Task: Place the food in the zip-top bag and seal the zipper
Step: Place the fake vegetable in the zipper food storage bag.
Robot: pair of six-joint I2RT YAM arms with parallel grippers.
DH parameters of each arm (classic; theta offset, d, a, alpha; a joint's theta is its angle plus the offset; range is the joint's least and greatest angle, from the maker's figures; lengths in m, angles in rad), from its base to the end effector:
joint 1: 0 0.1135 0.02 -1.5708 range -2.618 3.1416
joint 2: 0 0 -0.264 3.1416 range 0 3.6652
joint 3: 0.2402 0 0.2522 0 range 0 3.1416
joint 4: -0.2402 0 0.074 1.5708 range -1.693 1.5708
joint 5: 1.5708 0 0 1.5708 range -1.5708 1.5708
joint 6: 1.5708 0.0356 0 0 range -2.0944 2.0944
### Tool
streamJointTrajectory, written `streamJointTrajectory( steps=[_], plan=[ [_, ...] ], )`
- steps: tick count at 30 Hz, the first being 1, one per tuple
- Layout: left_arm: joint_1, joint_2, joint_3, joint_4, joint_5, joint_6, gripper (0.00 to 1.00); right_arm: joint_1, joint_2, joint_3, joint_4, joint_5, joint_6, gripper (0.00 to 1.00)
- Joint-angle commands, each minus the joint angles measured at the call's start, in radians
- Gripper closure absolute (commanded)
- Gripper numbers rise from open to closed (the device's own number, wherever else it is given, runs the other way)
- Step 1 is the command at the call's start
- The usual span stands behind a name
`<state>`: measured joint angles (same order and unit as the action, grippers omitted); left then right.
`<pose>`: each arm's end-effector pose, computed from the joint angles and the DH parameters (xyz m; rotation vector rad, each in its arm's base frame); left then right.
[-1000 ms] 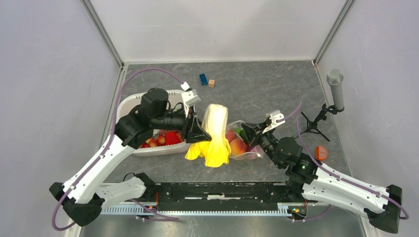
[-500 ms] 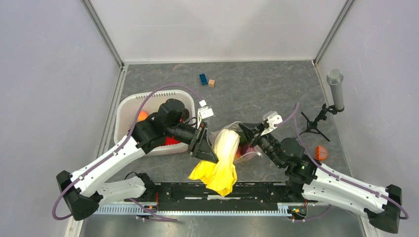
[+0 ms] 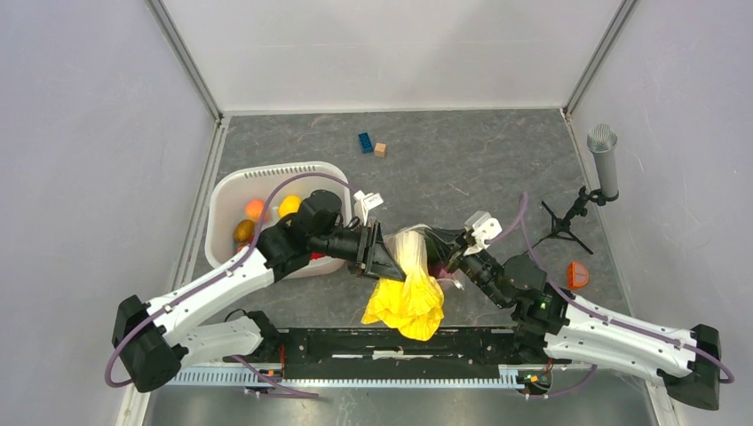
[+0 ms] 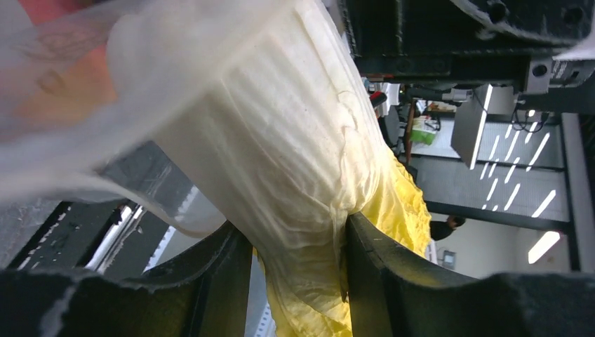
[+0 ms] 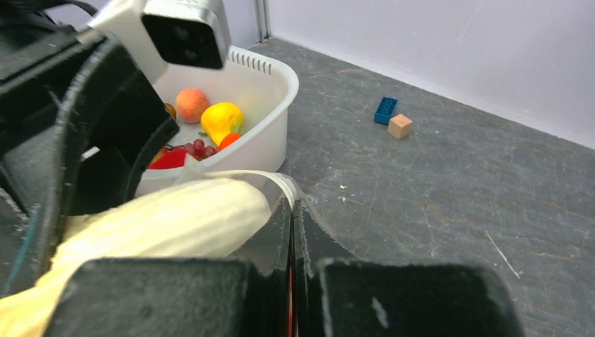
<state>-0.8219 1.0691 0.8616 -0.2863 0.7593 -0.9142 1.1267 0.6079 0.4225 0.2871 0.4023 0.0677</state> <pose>0.1407 -0.1873 0.3059 0.4619 2.4301 -1.7174 0.0819 0.1397 0.2889 -0.4580 1.4425 0.6703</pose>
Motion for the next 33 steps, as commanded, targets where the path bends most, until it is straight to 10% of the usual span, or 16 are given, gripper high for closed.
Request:
streamJointTrajectory(
  steps=[1, 19, 27, 33],
  plan=[
    [-0.014, -0.010, -0.052, 0.178, 0.025, -0.184, 0.93, 0.036, -0.005, 0.010, 0.091, 0.037, -0.100, 0.98],
    [0.033, -0.113, -0.006, -0.089, -0.589, -0.236, 0.97, 0.191, -0.016, 0.009, 0.043, 0.152, -0.166, 0.98],
    [0.055, 0.131, 0.024, 0.125, -0.157, -0.202, 0.98, 0.289, 0.038, 0.031, 0.063, 0.139, -0.230, 0.98],
    [0.096, 0.027, 0.031, -0.046, -0.404, -0.148, 0.98, 0.303, -0.015, 0.011, 0.063, 0.164, -0.214, 0.98]
  ],
)
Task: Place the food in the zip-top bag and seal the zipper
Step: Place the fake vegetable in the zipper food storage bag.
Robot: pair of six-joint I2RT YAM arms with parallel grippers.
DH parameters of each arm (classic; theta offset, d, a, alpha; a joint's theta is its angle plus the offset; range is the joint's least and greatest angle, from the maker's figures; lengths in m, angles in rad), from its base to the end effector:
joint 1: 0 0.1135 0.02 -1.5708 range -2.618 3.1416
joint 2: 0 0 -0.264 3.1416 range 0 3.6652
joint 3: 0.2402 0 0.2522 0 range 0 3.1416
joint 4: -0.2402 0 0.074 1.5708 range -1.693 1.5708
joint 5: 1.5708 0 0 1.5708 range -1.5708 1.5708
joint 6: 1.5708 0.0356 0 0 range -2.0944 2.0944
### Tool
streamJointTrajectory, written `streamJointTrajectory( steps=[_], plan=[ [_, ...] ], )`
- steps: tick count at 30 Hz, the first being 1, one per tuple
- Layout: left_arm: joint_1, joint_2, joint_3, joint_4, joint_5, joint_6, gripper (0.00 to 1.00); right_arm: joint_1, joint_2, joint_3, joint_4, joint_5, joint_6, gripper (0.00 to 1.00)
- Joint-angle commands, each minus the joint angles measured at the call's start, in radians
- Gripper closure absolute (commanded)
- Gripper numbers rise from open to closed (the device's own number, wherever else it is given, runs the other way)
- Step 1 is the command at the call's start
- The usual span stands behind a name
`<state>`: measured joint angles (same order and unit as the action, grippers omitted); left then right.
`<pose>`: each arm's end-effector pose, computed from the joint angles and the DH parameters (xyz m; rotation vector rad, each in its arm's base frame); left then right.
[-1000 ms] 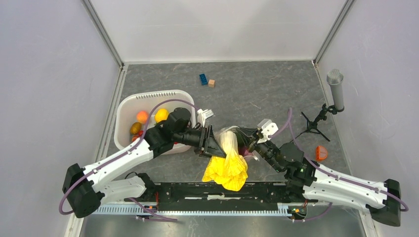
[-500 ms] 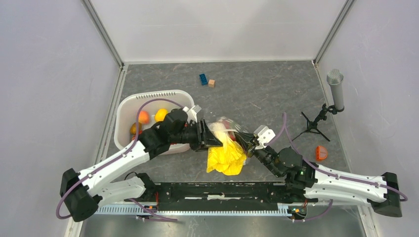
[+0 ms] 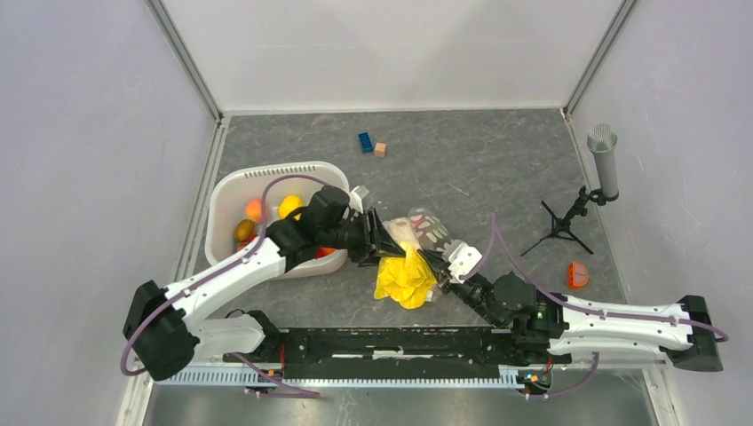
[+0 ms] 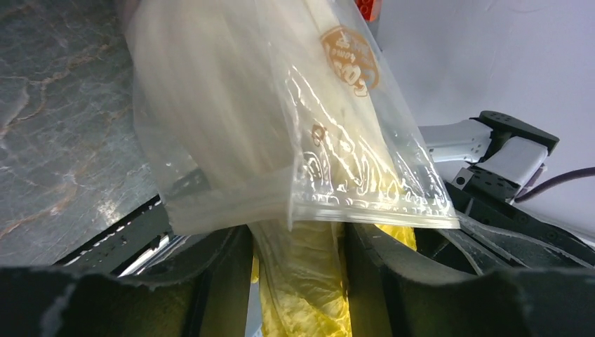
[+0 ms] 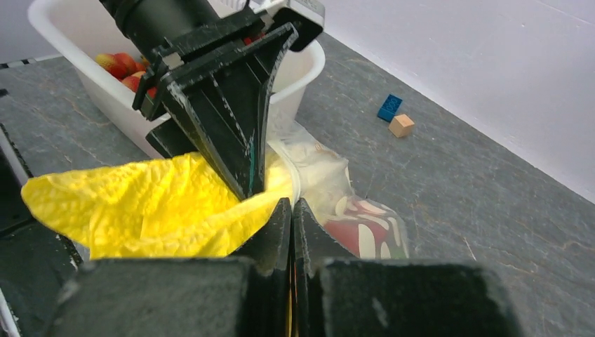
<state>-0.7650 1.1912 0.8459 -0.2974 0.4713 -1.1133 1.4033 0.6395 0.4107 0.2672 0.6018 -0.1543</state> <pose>0.1746 -0.1901 0.2689 -0.1421 2.6025 -1.4122 0.0472 0.1580 0.2779 -0.7035 1.3958 0.5294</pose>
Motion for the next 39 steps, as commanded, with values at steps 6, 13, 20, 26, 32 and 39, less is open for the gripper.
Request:
streamJointTrajectory(
  steps=[6, 13, 20, 26, 32, 39],
  plan=[
    [0.064, -0.147, 0.011, 0.022, -0.295, -0.031, 0.98, 0.026, -0.058, 0.039, 0.047, -0.164, 0.059, 0.99],
    [0.052, -0.114, 0.029, 0.032, -0.430, -0.056, 0.98, 0.027, 0.029, 0.090, 0.049, -0.208, 0.123, 0.98],
    [0.001, -0.142, 0.024, 0.033, -0.428, -0.002, 0.90, 0.026, 0.087, 0.098, 0.128, -0.019, 0.217, 0.97],
    [-0.033, -0.149, 0.053, -0.014, -0.321, 0.127, 0.56, 0.027, 0.085, 0.132, 0.067, 0.202, 0.296, 0.99],
    [-0.033, -0.215, 0.109, -0.105, -0.263, 0.265, 0.37, 0.023, 0.101, 0.188, -0.067, 0.278, 0.326, 0.99],
    [-0.039, -0.162, 0.180, -0.221, -0.111, 0.344, 0.31, 0.022, 0.096, 0.170, -0.065, 0.285, 0.348, 0.99]
  ],
)
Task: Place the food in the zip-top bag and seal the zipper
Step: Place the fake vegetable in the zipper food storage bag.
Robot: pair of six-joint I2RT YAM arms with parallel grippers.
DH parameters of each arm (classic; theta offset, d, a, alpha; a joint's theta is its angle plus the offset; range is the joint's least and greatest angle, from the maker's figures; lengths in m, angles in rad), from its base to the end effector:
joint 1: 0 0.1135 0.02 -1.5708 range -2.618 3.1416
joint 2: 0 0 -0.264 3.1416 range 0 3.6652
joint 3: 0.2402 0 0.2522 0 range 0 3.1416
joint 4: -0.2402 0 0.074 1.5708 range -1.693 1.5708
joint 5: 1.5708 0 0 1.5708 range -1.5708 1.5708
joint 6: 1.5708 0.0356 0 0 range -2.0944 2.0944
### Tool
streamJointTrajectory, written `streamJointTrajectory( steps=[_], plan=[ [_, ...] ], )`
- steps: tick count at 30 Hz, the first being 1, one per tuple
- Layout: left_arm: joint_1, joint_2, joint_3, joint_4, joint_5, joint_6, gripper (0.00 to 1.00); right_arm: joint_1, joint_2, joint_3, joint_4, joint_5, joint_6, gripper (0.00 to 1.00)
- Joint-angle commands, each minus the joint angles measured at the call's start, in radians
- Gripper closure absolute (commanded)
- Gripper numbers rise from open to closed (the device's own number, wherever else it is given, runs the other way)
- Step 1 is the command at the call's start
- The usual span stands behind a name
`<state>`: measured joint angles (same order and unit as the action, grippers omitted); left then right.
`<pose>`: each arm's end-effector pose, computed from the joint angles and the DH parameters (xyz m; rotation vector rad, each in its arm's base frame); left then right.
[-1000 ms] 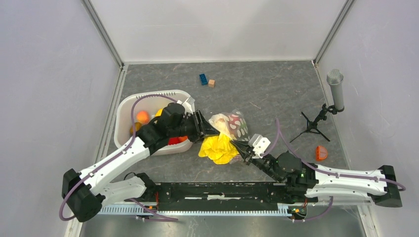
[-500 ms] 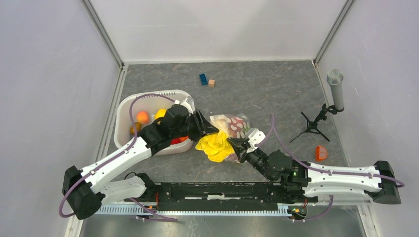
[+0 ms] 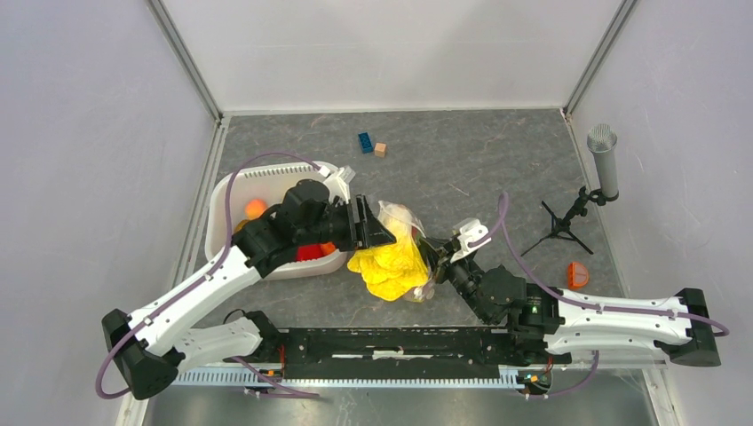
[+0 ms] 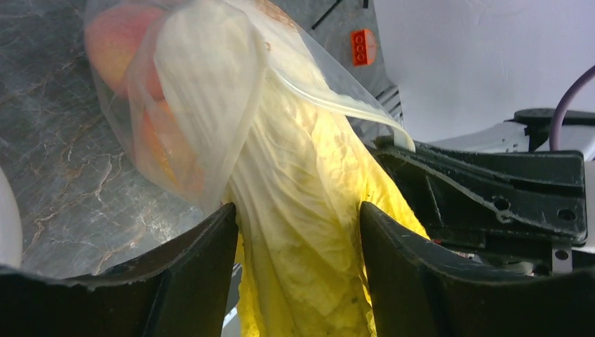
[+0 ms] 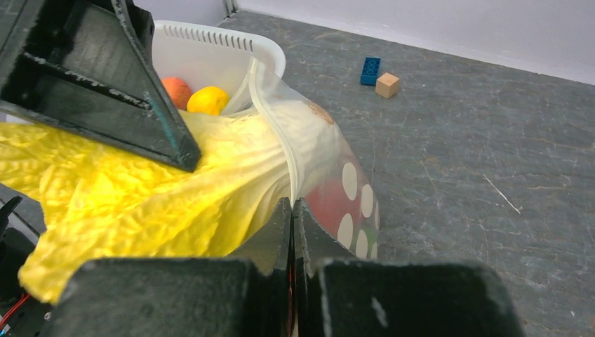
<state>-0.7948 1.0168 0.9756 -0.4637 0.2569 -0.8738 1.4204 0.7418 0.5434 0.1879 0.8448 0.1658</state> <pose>0.1499 -0.1657 0.3354 0.0849 2.3229 -1.2139 0.0525 0.1690 0.3014 -0.3331 1.5721 0.5723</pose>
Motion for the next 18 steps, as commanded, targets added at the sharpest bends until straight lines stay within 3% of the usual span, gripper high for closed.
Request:
streamJointTrajectory(
  steps=[1, 6, 7, 12, 18],
  plan=[
    [-0.009, 0.008, 0.049, -0.058, 0.112, 0.107, 0.30, 0.005, -0.004, 0.038, 0.014, 0.042, 0.027, 0.99],
    [-0.009, 0.008, 0.075, -0.151, 0.158, 0.166, 0.22, 0.005, 0.018, 0.047, 0.008, 0.042, 0.024, 0.99],
    [-0.009, 0.007, 0.073, -0.157, 0.158, 0.168, 0.17, 0.005, 0.025, 0.049, 0.008, 0.039, 0.023, 0.99],
    [-0.010, 0.008, 0.069, -0.147, 0.159, 0.154, 0.12, 0.005, 0.054, 0.061, 0.014, 0.014, 0.019, 0.99],
    [-0.010, 0.006, 0.097, -0.211, 0.190, 0.203, 0.19, 0.005, 0.055, 0.059, 0.015, 0.015, 0.021, 0.99]
  ],
)
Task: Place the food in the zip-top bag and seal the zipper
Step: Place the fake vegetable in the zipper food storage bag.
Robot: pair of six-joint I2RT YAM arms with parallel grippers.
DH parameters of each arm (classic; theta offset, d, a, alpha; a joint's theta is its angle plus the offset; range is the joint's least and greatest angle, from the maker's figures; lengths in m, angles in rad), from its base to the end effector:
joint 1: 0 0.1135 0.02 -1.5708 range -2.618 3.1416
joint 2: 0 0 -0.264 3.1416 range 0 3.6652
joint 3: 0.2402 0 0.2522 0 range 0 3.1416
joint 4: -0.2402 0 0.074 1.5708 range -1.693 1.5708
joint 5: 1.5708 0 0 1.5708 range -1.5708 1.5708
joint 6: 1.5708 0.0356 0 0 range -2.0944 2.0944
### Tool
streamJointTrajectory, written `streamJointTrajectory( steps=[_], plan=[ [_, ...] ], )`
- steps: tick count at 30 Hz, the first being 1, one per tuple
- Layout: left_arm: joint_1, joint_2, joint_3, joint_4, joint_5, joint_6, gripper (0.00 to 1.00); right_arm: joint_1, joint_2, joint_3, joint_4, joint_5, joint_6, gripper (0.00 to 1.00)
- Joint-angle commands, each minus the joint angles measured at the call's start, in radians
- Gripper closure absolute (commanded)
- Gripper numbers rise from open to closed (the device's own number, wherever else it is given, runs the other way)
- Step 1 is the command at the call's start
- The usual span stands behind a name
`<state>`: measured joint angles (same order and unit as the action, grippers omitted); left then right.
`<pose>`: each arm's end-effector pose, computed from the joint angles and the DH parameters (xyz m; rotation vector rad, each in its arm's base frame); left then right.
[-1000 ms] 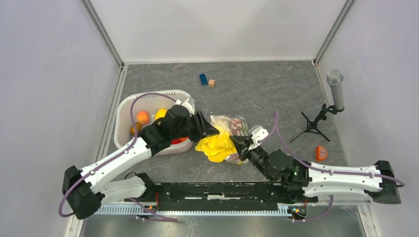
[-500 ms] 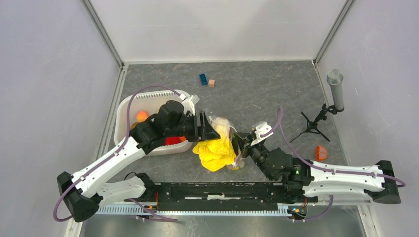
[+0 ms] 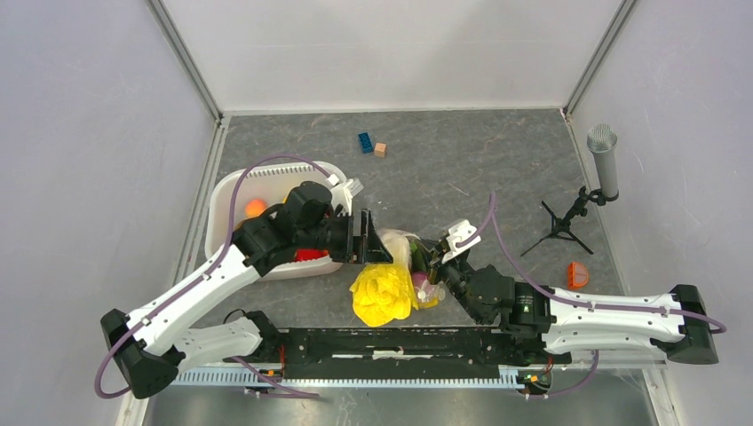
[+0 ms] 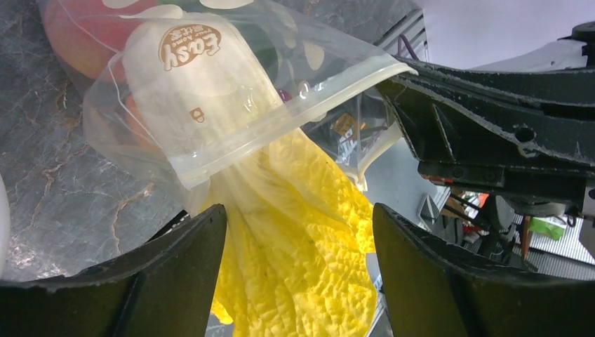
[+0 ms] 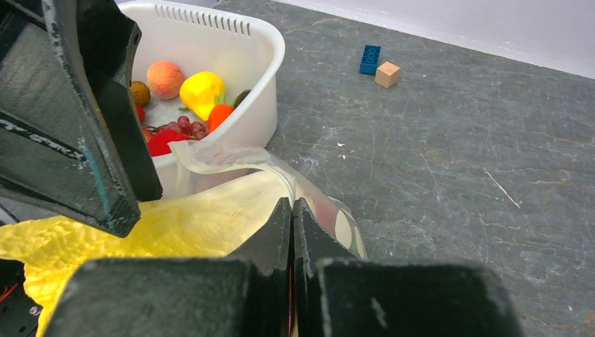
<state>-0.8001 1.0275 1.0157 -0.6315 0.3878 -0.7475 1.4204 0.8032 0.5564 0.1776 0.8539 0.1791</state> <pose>0.1399 -0.1634 0.3324 0.3064 2.4546 -1.2062 0.0544 0.1799 0.2951 -0.3572 1.6033 0.5325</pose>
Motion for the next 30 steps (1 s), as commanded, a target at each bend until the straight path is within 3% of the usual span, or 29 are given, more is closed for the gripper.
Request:
streamJointTrajectory(
  steps=[1, 7, 15, 19, 25, 30],
  plan=[
    [-0.005, -0.001, 0.064, -0.072, 0.070, 0.094, 0.19, 0.005, -0.008, 0.044, 0.025, 0.009, 0.008, 0.99],
    [-0.005, -0.087, 0.061, -0.197, -0.043, 0.157, 0.13, 0.001, -0.008, 0.053, 0.017, 0.023, 0.001, 0.99],
    [-0.007, -0.099, 0.016, -0.271, -0.049, 0.178, 0.08, -0.001, -0.010, 0.053, 0.009, 0.017, 0.010, 0.99],
    [-0.007, -0.111, -0.055, -0.171, 0.034, 0.102, 0.07, -0.001, -0.012, 0.053, 0.012, 0.012, 0.010, 0.99],
    [-0.017, -0.153, -0.236, 0.107, 0.106, -0.091, 0.05, -0.001, -0.009, 0.051, 0.012, 0.013, 0.009, 0.99],
    [-0.031, -0.202, -0.342, 0.272, 0.019, -0.254, 0.09, -0.002, -0.011, 0.048, 0.018, 0.009, 0.007, 0.99]
  ],
)
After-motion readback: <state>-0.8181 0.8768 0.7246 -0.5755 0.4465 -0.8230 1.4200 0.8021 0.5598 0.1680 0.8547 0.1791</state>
